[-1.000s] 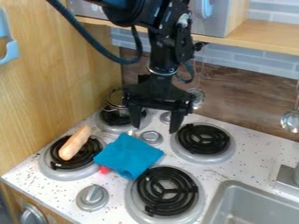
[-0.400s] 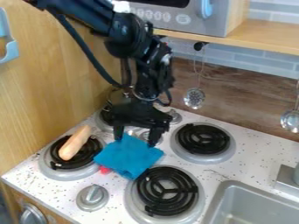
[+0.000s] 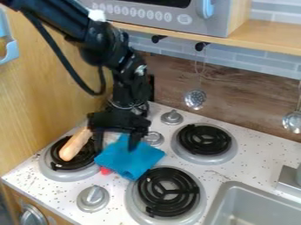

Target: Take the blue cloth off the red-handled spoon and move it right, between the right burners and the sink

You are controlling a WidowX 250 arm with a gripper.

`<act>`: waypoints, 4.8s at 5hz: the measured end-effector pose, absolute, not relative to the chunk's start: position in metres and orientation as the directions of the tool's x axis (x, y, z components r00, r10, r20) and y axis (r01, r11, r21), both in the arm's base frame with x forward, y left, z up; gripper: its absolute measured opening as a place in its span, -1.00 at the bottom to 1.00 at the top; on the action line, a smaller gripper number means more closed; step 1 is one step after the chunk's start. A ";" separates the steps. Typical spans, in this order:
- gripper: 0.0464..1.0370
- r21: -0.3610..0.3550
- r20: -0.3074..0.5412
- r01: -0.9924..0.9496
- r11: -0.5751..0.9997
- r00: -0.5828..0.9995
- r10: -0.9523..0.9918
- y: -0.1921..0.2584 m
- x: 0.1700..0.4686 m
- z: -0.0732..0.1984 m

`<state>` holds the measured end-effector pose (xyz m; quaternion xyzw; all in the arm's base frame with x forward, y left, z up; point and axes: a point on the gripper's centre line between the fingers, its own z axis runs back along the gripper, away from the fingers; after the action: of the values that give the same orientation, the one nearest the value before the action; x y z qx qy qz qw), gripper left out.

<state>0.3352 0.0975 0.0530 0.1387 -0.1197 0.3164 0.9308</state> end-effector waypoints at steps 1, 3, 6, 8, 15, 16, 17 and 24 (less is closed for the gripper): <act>0.94 0.186 0.305 -0.651 0.736 0.751 0.586 0.118 0.323 0.050; 0.94 0.174 0.302 -0.710 0.682 0.698 0.649 0.125 0.350 0.027; 0.94 0.152 0.324 -0.696 0.701 0.705 0.630 0.102 0.381 0.022; 0.86 0.167 0.257 -0.689 0.705 0.721 0.644 0.094 0.368 0.002; -0.85 0.071 0.213 -0.689 0.721 0.717 0.664 0.056 0.387 0.019; -0.85 0.066 0.194 -0.671 0.739 0.735 0.650 0.048 0.384 0.015; -0.85 0.053 0.186 -0.651 0.757 0.751 0.633 0.031 0.391 0.014; -0.85 0.003 0.151 -0.484 0.875 0.865 0.479 -0.071 0.371 0.006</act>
<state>0.3706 -0.0711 0.0059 0.0203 -0.0731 0.2494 0.9654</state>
